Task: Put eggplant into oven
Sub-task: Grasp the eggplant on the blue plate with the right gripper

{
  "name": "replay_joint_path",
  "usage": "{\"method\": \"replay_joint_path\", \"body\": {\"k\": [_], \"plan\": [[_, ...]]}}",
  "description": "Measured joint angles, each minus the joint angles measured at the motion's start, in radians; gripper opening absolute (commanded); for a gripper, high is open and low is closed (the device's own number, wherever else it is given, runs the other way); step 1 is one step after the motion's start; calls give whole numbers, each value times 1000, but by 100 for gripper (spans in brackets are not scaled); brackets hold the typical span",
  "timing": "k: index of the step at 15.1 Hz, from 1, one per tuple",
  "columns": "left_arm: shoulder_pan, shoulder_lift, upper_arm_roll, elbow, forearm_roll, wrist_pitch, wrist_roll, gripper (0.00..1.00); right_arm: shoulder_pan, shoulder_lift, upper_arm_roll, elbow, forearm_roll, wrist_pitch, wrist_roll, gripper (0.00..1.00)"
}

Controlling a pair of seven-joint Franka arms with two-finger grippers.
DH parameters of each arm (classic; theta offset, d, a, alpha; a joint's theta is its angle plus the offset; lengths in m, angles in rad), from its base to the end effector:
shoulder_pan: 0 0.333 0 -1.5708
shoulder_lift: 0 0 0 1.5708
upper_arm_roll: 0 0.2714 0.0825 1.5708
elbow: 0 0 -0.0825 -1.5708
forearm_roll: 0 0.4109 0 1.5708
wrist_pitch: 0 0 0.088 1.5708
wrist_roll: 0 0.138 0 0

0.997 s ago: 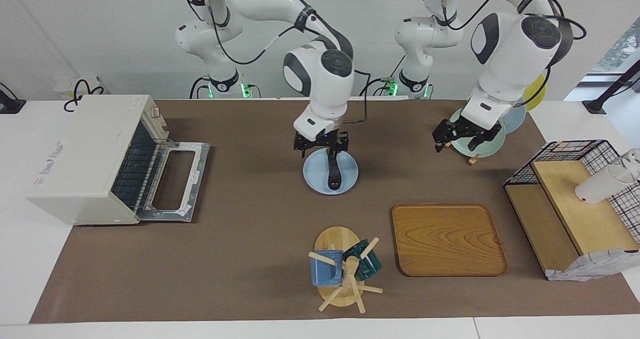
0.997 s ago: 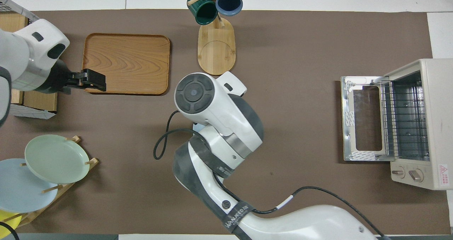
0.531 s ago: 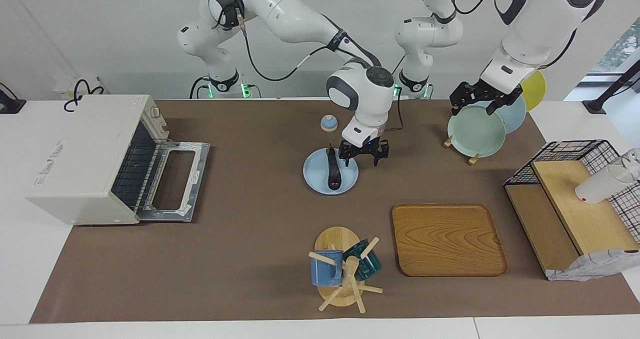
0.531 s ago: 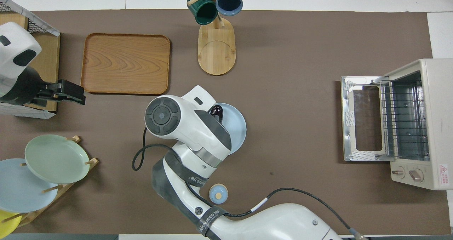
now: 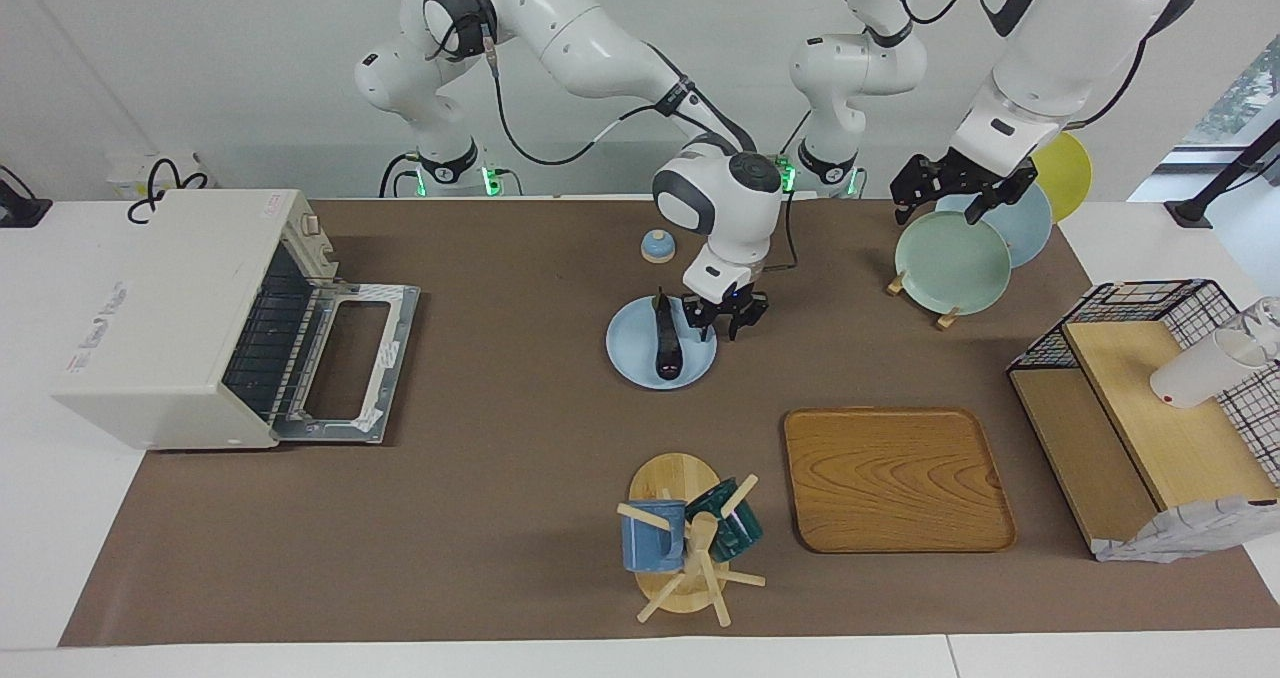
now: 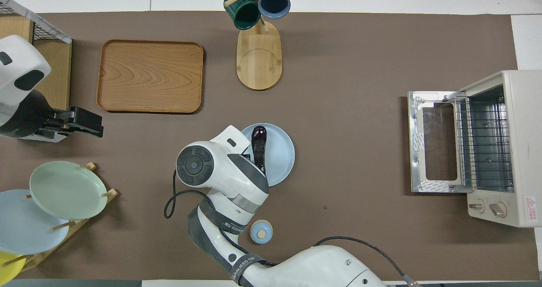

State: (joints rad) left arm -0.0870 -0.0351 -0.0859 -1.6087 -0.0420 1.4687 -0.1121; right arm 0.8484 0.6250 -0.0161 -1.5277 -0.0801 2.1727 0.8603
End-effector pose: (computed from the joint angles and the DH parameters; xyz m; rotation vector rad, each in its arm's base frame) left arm 0.5477 -0.1025 0.5421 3.1118 -0.0975 -0.1706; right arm 0.4778 0.5187 0.2120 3.1042 0.0308 0.1087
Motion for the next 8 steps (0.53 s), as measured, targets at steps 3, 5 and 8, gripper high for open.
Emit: {"method": "replay_joint_path", "body": {"k": [3,5,8], "plan": [[-5,3,6,7,23,-45,0,100,0,-4,-4,-2,-4,0,0,0],[-13,5,8,8,23,-52,0,100,0,-11,-5,-4,-5,-3,0,0],[-14,15,10,30,22,-51,0,100,0,-11,-3,-4,-20,-5,0,0]]}}
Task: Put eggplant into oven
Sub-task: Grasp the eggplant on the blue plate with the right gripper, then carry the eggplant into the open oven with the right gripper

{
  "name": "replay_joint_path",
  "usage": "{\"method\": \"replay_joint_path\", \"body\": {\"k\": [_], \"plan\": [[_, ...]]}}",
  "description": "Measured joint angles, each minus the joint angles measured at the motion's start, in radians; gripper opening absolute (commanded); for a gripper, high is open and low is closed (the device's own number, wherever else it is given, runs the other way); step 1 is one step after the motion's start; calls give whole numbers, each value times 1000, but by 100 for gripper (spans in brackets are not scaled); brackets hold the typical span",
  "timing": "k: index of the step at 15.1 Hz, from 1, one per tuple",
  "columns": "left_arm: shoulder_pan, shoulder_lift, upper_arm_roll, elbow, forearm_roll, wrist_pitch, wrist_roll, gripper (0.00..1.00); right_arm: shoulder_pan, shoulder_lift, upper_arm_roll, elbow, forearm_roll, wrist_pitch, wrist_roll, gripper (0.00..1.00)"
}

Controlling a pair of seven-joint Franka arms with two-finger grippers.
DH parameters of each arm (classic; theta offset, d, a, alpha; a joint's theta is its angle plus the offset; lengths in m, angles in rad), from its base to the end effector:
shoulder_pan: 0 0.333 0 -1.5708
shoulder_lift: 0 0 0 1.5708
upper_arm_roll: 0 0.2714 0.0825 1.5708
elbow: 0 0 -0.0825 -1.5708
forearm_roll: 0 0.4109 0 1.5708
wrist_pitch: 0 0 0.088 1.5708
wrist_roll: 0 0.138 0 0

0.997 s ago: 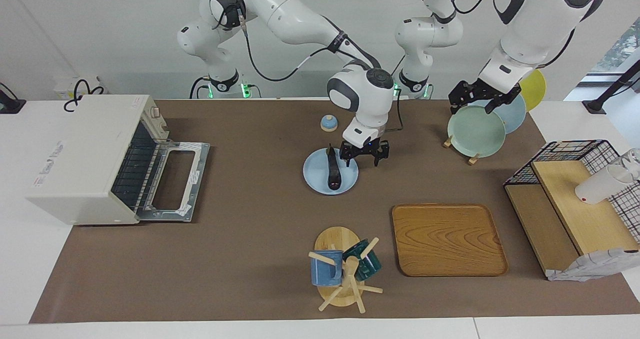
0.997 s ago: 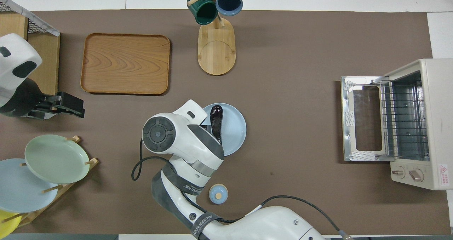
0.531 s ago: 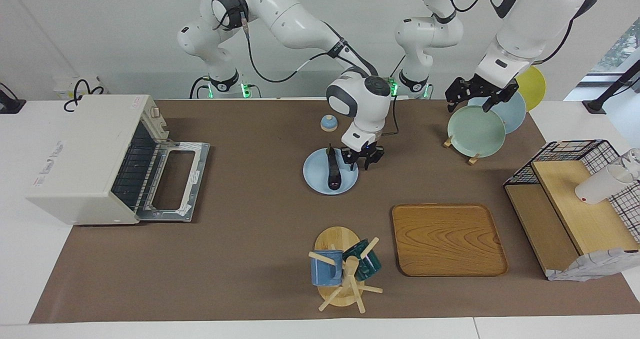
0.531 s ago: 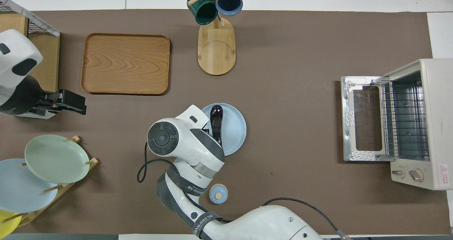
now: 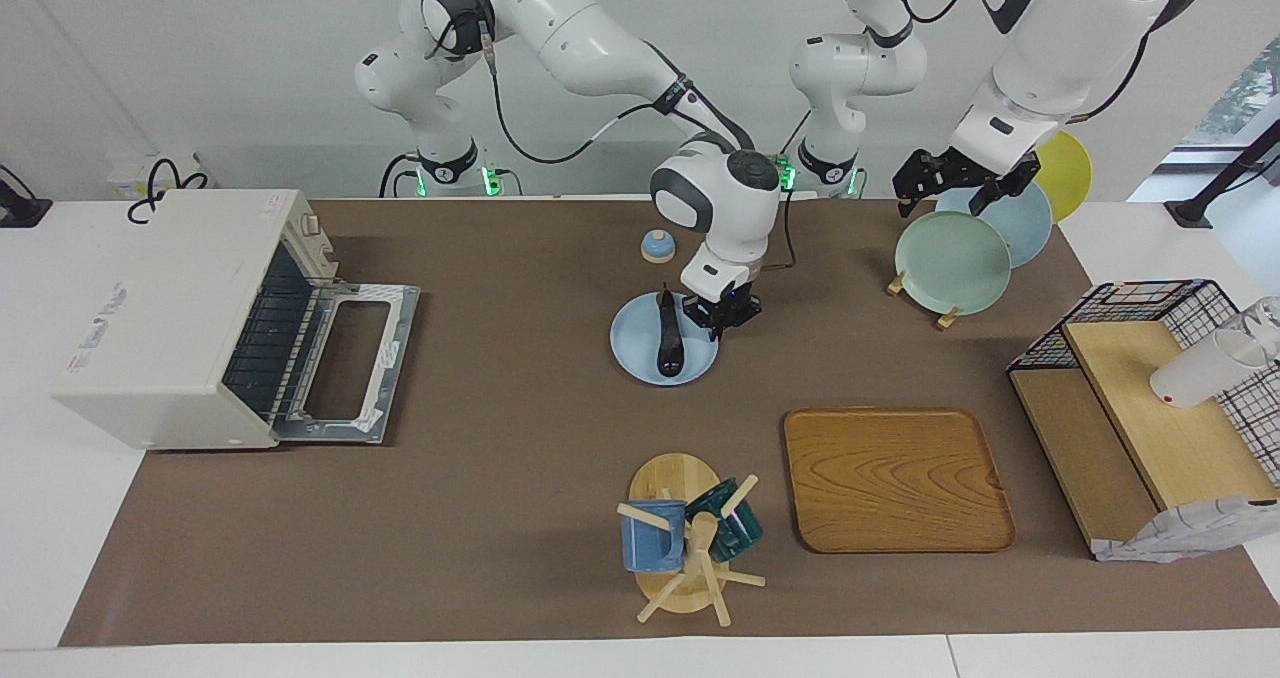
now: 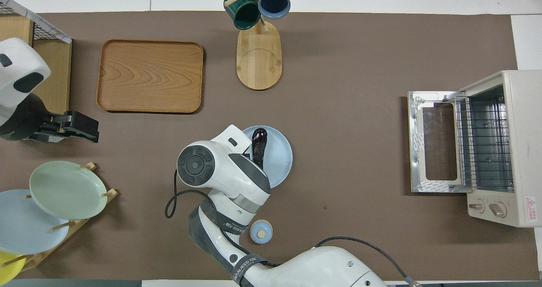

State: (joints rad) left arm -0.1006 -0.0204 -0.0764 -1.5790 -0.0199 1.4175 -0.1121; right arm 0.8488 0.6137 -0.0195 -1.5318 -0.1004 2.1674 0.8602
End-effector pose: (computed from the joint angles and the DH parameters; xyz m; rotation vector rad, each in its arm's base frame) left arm 0.5453 -0.1009 0.5445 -3.1297 0.1040 0.2232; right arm 0.4798 0.5161 0.2176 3.0918 0.0438 0.1322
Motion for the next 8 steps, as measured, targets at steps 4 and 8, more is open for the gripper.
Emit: {"method": "replay_joint_path", "body": {"k": [4,8], "plan": [[0,8,0,17,0,0,0,100,1,-5,2,3,-105,-88,-23,0],[1,8,0,17,0,0,0,100,-10,-35,-14,12,-131,-197,-125,0]]}}
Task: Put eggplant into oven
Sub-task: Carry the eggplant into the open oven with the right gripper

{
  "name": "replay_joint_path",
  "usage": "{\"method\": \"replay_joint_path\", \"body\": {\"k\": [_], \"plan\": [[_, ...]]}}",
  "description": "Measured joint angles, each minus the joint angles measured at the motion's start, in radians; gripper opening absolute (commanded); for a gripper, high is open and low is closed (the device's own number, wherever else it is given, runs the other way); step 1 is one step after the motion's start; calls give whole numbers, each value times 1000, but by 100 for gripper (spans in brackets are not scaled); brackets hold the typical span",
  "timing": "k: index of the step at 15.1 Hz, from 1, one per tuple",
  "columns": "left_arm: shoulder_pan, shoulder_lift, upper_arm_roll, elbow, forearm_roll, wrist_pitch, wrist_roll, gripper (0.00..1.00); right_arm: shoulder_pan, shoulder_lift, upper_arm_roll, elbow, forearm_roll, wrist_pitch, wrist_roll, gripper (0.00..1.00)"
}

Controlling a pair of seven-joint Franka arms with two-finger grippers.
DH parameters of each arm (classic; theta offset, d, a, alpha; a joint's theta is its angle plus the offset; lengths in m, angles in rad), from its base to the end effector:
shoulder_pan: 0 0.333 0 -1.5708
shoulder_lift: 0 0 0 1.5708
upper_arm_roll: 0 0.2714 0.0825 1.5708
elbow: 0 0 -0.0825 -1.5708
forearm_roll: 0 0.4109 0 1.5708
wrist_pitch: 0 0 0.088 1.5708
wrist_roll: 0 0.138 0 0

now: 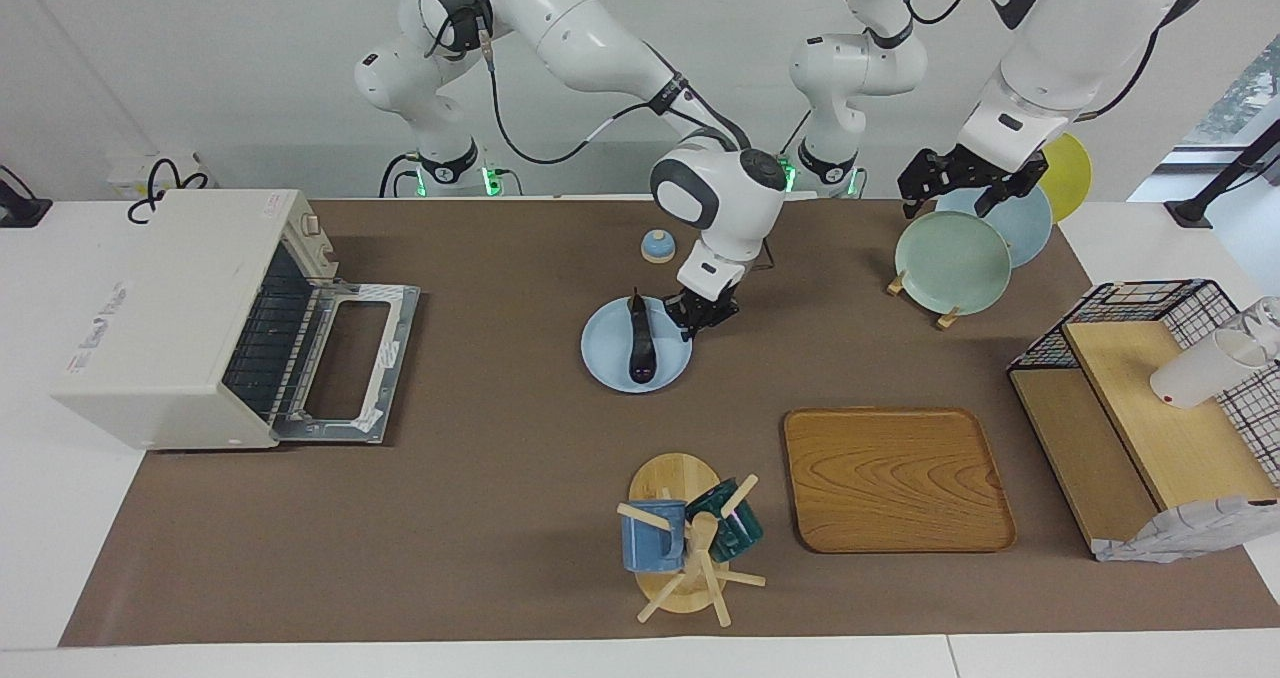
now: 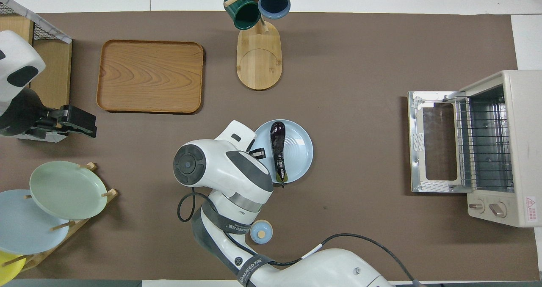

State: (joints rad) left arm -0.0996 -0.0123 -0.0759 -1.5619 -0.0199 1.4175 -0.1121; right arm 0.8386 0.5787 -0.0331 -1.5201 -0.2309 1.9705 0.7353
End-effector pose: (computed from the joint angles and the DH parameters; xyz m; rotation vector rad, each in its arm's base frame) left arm 0.5482 -0.1004 0.5482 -3.1327 0.1020 0.2095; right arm 0.4885 0.4806 0.2339 2.8782 0.2574 0.0944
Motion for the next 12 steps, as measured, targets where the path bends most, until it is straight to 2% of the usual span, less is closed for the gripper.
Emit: {"method": "replay_joint_path", "body": {"k": [3,6,12], "plan": [[0,0,0,0,0,0,0,100,-60,-50,-8,0,-2,-65,-82,0],[4,0,-1,3,0,0,-1,100,-169,-133,-11,-35,-3,-112,-209,0],[42,0,-28,6,0,0,-1,100,-442,-363,-12,-315,-3,-59,-502,0]]}}
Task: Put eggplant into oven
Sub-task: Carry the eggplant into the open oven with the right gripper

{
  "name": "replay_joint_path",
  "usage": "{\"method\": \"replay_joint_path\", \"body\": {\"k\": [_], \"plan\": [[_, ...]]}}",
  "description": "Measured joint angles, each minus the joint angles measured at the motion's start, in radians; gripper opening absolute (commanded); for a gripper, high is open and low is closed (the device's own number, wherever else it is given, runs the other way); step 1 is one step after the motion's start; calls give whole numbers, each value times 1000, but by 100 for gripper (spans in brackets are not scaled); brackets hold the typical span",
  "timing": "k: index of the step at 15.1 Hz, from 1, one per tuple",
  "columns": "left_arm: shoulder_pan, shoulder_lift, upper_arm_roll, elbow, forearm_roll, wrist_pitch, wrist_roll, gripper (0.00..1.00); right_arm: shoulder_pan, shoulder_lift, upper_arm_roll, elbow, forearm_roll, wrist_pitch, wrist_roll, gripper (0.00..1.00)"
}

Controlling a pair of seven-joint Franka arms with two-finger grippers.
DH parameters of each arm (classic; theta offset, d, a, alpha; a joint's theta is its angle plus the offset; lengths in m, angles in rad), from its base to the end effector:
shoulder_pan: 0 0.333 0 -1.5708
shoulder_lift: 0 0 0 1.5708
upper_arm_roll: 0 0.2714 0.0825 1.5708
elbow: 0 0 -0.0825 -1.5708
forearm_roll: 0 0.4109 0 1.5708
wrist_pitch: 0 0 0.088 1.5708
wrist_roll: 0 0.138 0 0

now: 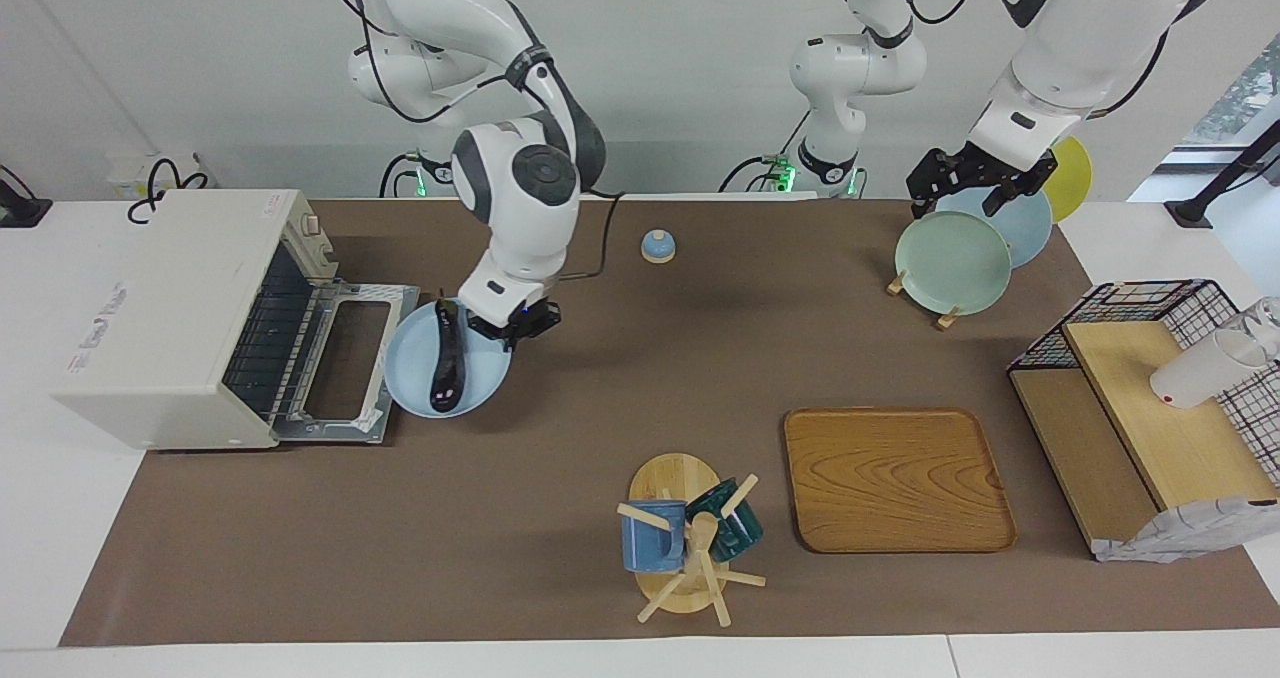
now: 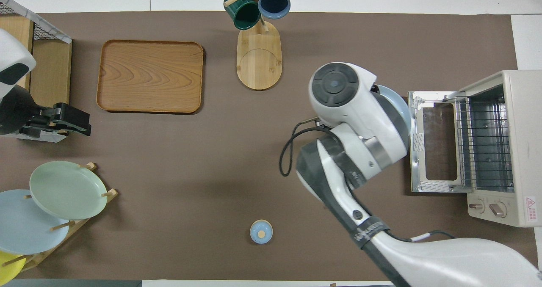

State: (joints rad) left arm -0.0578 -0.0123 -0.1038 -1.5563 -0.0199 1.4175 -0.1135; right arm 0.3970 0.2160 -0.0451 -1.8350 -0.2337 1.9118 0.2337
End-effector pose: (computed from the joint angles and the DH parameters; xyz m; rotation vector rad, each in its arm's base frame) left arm 0.5498 -0.0929 0.5509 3.1332 -0.0780 -0.2007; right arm 0.5810 0.1890 0.3177 2.8691 0.3060 -0.0988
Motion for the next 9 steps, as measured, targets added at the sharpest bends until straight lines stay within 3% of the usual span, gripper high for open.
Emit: {"method": "replay_joint_path", "body": {"k": [9], "plan": [[14,0,-1,0,0,0,0,100,-241,-86,2,-111,0,3,-315,0]]}}
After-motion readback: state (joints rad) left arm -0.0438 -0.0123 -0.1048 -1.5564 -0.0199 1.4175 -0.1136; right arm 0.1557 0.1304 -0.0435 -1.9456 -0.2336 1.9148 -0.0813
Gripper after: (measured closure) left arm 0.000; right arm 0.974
